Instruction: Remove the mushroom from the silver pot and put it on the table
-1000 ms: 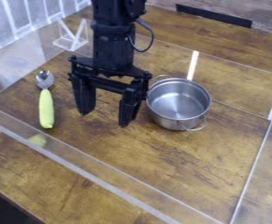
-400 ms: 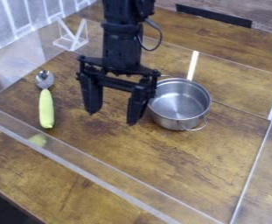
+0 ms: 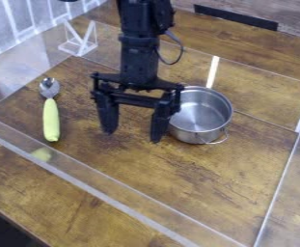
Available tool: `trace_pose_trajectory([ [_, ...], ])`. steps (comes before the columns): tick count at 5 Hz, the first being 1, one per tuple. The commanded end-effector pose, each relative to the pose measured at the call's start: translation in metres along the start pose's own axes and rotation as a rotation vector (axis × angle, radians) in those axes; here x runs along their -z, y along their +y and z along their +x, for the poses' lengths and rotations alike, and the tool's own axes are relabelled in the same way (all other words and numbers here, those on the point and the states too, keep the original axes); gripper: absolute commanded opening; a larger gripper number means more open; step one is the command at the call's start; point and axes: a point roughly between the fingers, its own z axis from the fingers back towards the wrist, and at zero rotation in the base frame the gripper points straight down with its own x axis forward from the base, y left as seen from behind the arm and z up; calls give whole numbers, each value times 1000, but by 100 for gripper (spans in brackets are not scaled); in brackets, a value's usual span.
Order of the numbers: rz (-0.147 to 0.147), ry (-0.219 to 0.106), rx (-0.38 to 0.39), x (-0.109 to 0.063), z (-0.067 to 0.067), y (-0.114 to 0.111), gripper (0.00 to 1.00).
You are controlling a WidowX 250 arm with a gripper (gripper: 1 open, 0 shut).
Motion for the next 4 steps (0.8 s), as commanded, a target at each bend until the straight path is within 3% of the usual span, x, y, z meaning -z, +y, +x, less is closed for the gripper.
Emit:
trace_pose_trajectory([
  [1,-17,-67,85,-29,13,-16,100],
  [2,-13,-84,165,-41,25,-27,100],
  [4,-56,-124,83,-61,36,-68,100],
])
